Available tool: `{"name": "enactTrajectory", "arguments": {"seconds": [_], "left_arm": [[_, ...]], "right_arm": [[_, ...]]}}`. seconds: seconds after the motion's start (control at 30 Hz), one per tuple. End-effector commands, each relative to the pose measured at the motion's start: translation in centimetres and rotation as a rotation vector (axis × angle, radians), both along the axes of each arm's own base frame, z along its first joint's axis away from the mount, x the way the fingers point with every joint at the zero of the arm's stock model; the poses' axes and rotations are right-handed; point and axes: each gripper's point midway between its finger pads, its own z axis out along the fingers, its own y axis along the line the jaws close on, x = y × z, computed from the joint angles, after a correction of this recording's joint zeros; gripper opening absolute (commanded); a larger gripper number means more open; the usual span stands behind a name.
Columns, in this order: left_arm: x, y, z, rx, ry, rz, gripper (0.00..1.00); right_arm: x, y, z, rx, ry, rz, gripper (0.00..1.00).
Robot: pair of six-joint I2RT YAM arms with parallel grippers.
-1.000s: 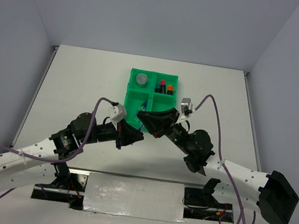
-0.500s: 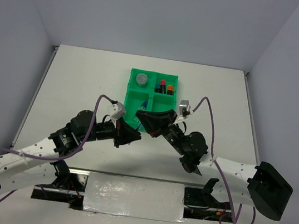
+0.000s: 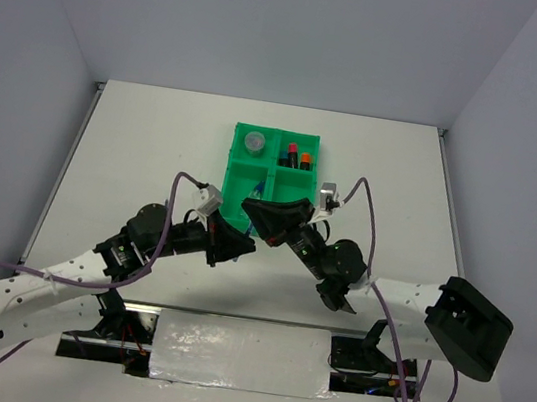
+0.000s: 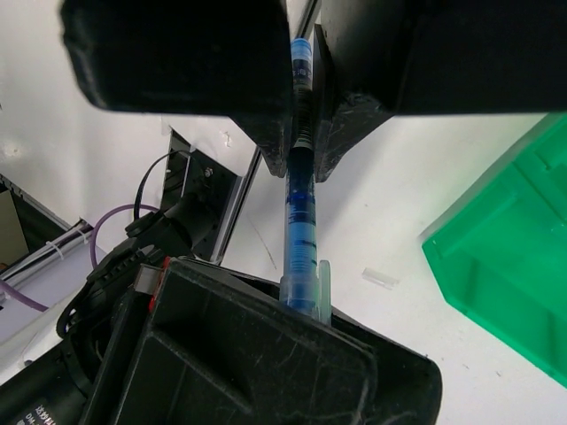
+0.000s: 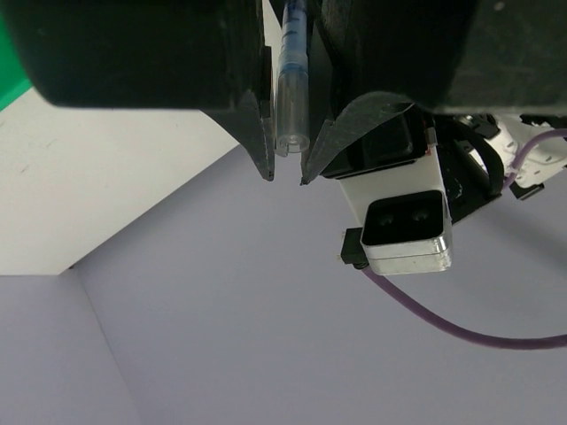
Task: Sort the stationery into containers
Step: Close the pen cap on the pen, then place the pen in the storage box.
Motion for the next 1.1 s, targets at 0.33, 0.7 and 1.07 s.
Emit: {"name": "enactTrajectory", "arguments": {"seconds": [0.33,0.7,1.07], "left_arm": [[0.4,3.6,20.4,-0.497,-0.470,0.138,0.00],[0.6,0.6,9.3,-0.246,-0.309,0.012,0.00],[5.7,-1.7,6.7,-0.103,-0.147,0.135,0.00]], "right_arm": [[-8.2,3.3,-14.4,-0.443,0.192,0.361,0.02],[-0.8,-1.5,0.3,-0.327,0.079,0.063,0.72],[1.2,-10.5,7.1,-0.309,0.050,-0.209,0.99]]}}
